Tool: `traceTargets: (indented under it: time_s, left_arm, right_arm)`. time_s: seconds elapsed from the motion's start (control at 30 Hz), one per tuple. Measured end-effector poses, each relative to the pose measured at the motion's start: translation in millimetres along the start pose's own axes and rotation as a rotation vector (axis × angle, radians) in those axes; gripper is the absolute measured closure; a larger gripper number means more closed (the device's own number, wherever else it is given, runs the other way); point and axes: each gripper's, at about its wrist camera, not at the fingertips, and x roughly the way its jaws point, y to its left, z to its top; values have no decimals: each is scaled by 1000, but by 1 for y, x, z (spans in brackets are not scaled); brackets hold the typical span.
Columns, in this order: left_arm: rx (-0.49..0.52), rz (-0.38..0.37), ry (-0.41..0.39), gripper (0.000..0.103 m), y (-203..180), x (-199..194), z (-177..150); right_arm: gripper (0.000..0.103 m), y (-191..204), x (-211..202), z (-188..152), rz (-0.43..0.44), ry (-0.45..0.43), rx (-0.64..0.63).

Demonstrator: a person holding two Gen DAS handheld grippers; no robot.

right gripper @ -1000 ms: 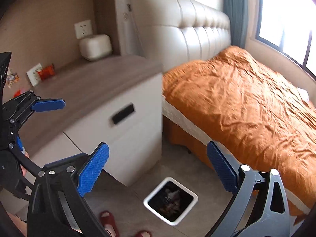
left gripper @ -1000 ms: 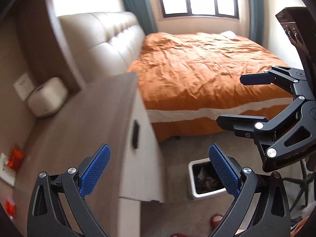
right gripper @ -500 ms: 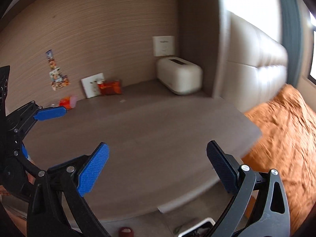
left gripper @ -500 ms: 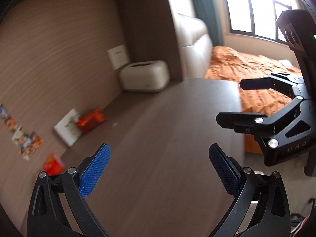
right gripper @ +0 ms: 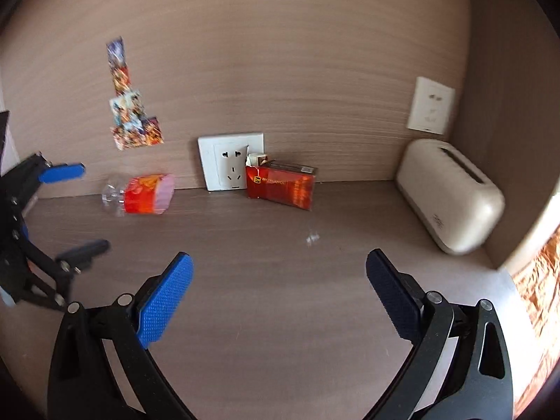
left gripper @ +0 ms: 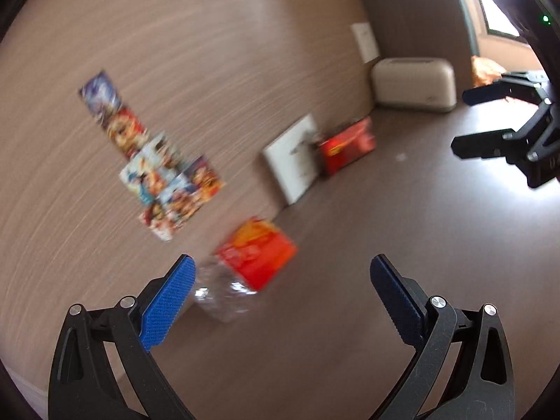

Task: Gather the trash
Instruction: 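Move both open tools back toward the desk, then grasp the orange-labeled plastic bottle with the left tool while the right tool grasps the red box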

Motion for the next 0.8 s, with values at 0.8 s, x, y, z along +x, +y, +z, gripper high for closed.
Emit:
traceTargets:
  time_s: [0.8]
  left_arm:
    - [42, -134, 133, 26, 36, 100, -6]
  right_arm:
    - [5, -4, 147, 62, 88, 122, -153]
